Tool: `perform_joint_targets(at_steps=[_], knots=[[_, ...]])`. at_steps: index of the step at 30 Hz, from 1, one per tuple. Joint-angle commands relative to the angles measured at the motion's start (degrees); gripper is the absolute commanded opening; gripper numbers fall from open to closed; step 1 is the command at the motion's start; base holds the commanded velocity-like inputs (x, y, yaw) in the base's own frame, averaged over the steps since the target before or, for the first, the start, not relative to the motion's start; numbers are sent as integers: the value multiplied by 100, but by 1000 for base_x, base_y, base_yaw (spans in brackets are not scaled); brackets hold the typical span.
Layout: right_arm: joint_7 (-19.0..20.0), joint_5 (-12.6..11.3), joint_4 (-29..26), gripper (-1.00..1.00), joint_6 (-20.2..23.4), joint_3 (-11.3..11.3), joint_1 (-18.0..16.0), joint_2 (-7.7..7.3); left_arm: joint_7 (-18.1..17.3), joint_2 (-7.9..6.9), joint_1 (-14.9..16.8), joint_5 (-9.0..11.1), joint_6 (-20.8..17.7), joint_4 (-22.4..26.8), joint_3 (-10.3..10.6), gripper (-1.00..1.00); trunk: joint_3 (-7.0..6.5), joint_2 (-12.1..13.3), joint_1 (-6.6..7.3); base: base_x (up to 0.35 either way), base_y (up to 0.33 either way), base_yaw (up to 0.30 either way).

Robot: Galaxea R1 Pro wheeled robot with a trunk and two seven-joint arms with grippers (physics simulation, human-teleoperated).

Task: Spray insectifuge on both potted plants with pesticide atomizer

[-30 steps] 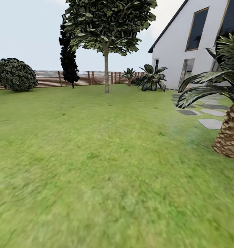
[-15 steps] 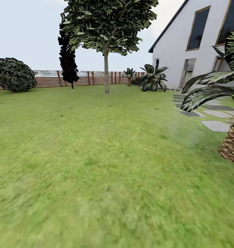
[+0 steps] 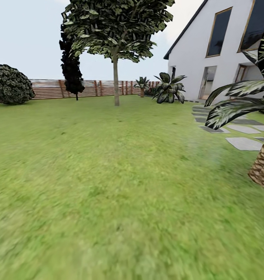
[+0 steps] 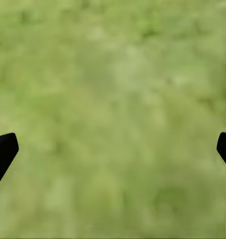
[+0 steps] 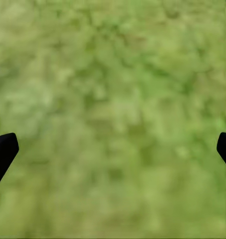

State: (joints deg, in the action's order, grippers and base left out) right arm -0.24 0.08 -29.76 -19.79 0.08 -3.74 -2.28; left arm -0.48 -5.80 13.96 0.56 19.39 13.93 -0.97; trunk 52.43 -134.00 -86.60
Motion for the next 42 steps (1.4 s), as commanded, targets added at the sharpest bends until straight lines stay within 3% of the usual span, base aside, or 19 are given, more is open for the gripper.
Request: perform_joint_targets(at_steps=[1, 42], knots=[[-2, 1, 5, 100, -21, 1, -4, 0, -5, 0, 2, 5, 19, -4, -9, 100, 5, -2, -2, 339, 0, -233], [-2, 1, 5, 100, -25, 1, -4, 1, -5, 0, 2, 5, 21, 4, -9, 100, 5, -2, -2, 339, 0, -24]])
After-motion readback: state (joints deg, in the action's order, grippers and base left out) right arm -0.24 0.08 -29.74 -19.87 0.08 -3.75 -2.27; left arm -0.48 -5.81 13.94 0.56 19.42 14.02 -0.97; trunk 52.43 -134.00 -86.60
